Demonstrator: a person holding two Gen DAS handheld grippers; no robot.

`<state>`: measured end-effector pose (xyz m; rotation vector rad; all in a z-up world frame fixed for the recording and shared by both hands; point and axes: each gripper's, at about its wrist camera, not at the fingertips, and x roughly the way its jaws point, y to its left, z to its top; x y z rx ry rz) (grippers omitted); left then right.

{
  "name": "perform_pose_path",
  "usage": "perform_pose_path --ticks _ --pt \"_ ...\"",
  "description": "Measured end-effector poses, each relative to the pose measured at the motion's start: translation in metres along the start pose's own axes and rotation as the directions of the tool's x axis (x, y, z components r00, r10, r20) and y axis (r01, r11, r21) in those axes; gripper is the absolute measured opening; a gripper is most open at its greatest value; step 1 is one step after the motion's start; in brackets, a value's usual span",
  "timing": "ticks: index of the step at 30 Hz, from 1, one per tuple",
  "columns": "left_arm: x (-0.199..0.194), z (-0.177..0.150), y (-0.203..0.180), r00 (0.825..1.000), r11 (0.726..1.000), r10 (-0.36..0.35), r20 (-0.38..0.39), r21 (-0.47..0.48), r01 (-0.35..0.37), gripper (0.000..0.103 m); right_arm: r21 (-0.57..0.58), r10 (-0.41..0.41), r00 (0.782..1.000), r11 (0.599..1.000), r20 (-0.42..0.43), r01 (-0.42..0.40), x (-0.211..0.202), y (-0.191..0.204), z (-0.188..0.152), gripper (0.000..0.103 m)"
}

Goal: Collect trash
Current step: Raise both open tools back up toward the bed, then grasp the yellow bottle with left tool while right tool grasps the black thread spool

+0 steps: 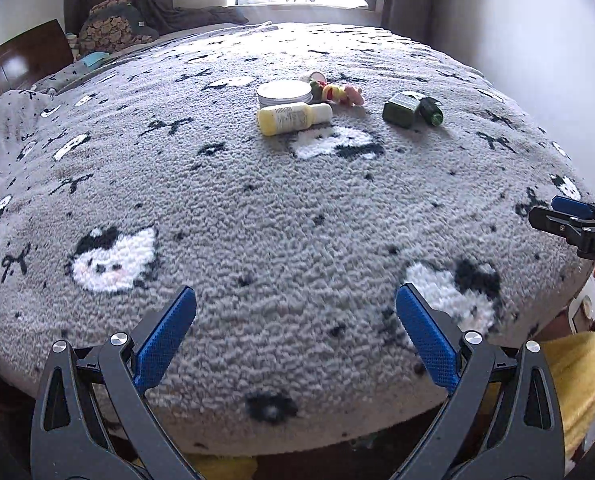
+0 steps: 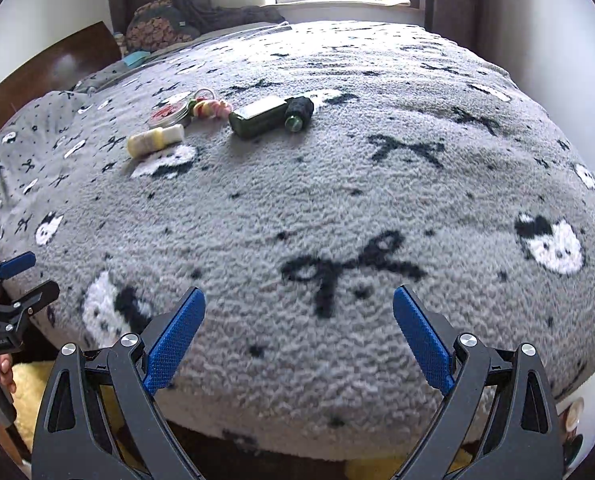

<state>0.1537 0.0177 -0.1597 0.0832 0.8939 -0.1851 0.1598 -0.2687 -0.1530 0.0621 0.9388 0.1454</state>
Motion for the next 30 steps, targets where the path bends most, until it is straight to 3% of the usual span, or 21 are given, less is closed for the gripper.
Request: perform_pose_path --ticks 6,12,18,30 --pt "0.035 0.041 0.005 1.0 1.0 -0.015 -0.001 -0.014 0.015 0.095 0.012 0.009 1.0 1.0 -0.011 -0.009 0.041 -0.002 0.041 0.095" --pt "0.079 0.085 0.01 1.0 1.0 0.015 -0.011 -0.012 -0.015 0.095 0.001 -0.006 1.0 1.0 -0.004 0.006 0.072 0.0 0.077 0.093" --pt "0.112 0.115 0.008 1.0 1.0 0.022 -0.016 -0.01 -0.022 0.095 0.022 0.007 1.0 1.0 -0.006 -0.007 0.1 -0.001 0.107 0.069" --pt "0.152 0.15 -0.008 0.999 0.999 -0.028 -0.044 -0.032 0.026 0.094 -0.006 -0.016 1.0 1.0 -0.018 0.016 0.135 0.0 0.137 0.055"
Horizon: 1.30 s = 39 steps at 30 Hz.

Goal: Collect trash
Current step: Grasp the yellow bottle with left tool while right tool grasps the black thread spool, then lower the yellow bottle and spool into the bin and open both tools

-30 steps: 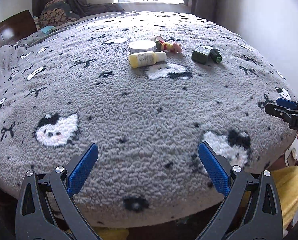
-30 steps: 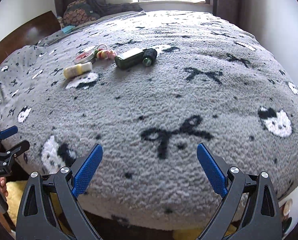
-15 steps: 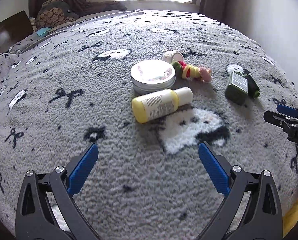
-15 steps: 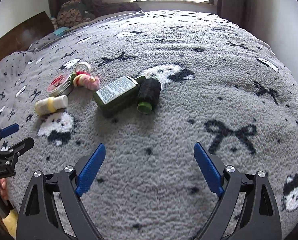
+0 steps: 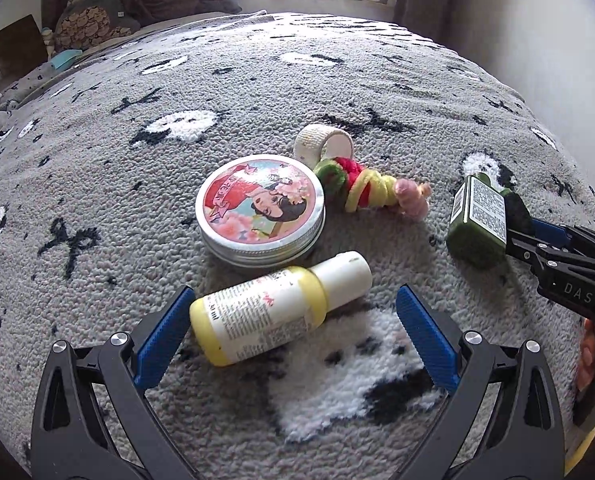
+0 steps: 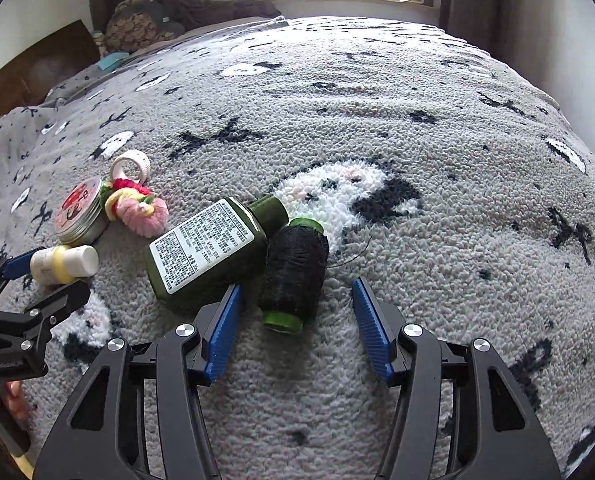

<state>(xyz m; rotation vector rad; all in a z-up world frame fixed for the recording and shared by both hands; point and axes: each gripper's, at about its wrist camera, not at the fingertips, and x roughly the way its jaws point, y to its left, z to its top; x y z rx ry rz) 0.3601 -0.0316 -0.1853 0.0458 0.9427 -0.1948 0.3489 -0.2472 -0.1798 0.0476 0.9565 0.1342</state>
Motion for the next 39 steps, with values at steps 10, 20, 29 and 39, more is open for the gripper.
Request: perform_pose_path --ticks 10,20,29,39 --pt "0.008 0.003 -0.003 1.0 1.0 0.027 -0.006 0.012 -0.027 0.08 -0.036 -0.02 1.0 0.999 0.009 0.02 -0.001 -0.004 0.003 0.028" --pt "-0.036 -0.033 -0.015 1.0 0.999 0.024 0.014 0.047 -0.025 0.08 -0.058 -0.023 0.999 0.998 0.03 0.025 -0.046 0.0 -0.033 0.027" --pt "-0.109 -0.065 -0.043 0.996 0.996 -0.014 0.091 0.088 0.006 0.08 -0.083 -0.014 0.995 0.996 0.096 0.022 -0.115 0.012 -0.067 0.028" --pt "-0.191 -0.106 -0.067 0.982 0.994 -0.037 0.187 0.106 0.017 0.08 -0.108 -0.003 0.979 0.994 0.204 0.026 -0.203 0.026 -0.11 0.028"
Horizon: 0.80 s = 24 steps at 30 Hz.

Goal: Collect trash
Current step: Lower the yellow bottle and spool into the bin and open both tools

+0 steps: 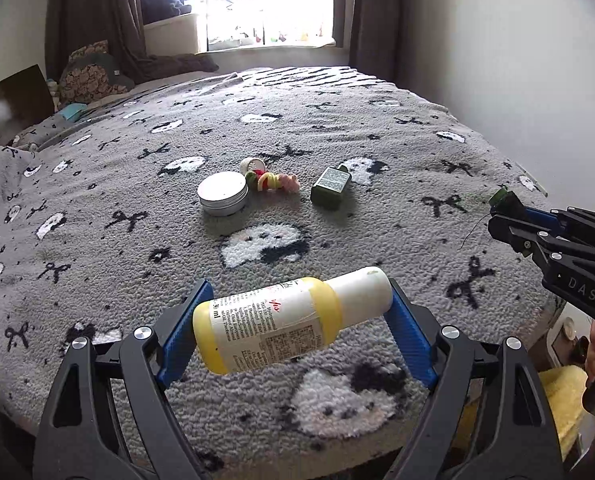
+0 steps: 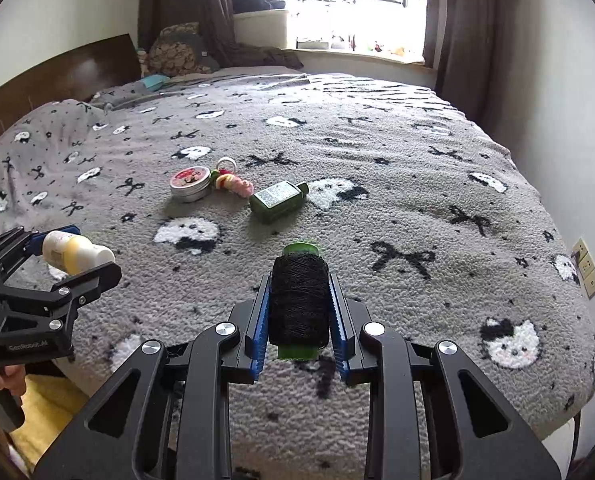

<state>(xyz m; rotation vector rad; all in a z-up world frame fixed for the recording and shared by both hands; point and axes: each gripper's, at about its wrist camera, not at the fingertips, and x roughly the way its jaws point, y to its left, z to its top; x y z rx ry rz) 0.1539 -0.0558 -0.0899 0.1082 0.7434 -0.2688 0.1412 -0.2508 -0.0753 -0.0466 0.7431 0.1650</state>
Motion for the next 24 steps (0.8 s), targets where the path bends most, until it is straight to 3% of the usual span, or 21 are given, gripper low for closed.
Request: perform_pose_path --ticks 11,24 --pt "-0.06 -0.056 -0.028 0.999 0.999 -0.025 0.026 0.041 0.024 0.08 -0.015 0.039 0.999 0.999 0.025 -0.039 -0.054 0.014 -0.045 0.028" --pt "-0.065 -0.16 -0.037 0.994 0.999 -0.037 -0.105 0.016 0.039 0.08 -0.003 0.069 0.992 0.998 -0.107 -0.07 -0.059 0.03 -0.141 0.028"
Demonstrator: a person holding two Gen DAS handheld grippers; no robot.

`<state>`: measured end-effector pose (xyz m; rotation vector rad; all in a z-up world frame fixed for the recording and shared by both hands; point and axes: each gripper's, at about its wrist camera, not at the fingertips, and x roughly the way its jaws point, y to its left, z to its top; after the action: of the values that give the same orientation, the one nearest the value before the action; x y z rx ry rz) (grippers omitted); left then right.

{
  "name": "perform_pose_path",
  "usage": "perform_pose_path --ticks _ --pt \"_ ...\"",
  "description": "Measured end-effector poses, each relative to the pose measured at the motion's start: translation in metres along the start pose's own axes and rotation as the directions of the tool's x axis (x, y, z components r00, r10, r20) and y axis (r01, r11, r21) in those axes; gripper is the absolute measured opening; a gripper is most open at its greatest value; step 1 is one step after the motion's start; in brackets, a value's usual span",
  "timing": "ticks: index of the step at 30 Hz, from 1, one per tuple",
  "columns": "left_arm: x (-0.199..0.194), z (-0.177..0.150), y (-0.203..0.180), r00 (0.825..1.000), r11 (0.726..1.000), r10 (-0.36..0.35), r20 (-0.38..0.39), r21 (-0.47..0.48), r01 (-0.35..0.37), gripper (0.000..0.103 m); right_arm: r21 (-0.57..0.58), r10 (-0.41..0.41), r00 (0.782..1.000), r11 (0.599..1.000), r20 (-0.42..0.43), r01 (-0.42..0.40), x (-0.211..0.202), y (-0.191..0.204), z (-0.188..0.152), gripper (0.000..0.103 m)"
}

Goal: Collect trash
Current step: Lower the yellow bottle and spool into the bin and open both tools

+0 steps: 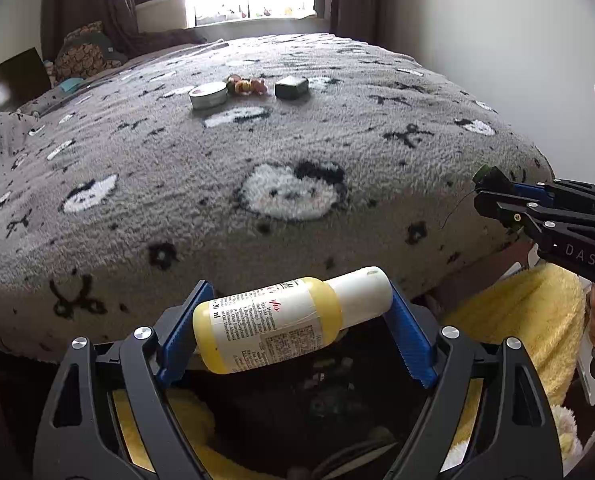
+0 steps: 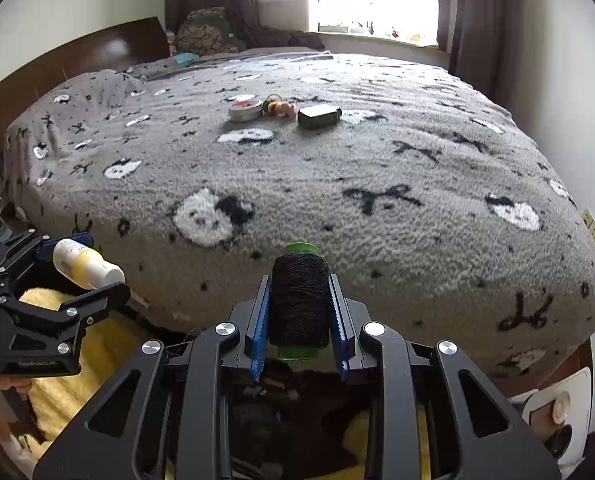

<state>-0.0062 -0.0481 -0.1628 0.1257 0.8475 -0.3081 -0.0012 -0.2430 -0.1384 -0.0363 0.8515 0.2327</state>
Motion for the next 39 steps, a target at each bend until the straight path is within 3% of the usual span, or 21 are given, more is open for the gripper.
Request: perform_pose_path --ticks 5,12,17,21,25,32,39 --pt "0.026 -0.036 -0.004 0.996 1.0 -0.023 -0.091 -0.01 0.022 0.08 0.047 0.035 0.993 0.998 -0.112 -0.03 0.03 0.003 -0.035 0.027" --pt "0.066 -0.07 0.0 0.976 0.999 -0.033 -0.215 -0.023 0.028 0.08 0.066 0.062 0.964 0.997 -0.259 -0.046 0.078 0.01 -0.07 0.028" --pt "0.098 -0.088 0.001 0.952 0.999 -0.046 -0.302 -0.03 0.039 0.08 0.089 0.099 0.945 0.993 -0.311 -0.075 0.096 0.012 -0.081 0.028" --pt "0.122 -0.098 0.002 0.923 0.994 -0.107 -0.369 -0.056 0.093 0.08 0.127 0.144 0.917 0.987 -0.373 -0.104 0.121 0.012 -0.092 0.028" --pt "0.141 -0.104 0.003 0.903 0.994 -0.112 -0.414 -0.054 0.098 0.08 0.144 0.158 0.89 0.984 -0.427 -0.105 0.143 0.015 -0.096 0.028" --pt "0.157 -0.108 0.004 0.878 0.991 -0.134 -0.459 -0.061 0.119 0.08 0.154 0.165 0.875 0.982 -0.455 -0.105 0.156 0.021 -0.099 0.028" --pt "0.16 -0.109 0.005 0.869 0.991 -0.131 -0.478 -0.085 0.103 0.081 0.159 0.161 0.881 0.982 -0.444 -0.1 0.152 0.023 -0.094 0.03"
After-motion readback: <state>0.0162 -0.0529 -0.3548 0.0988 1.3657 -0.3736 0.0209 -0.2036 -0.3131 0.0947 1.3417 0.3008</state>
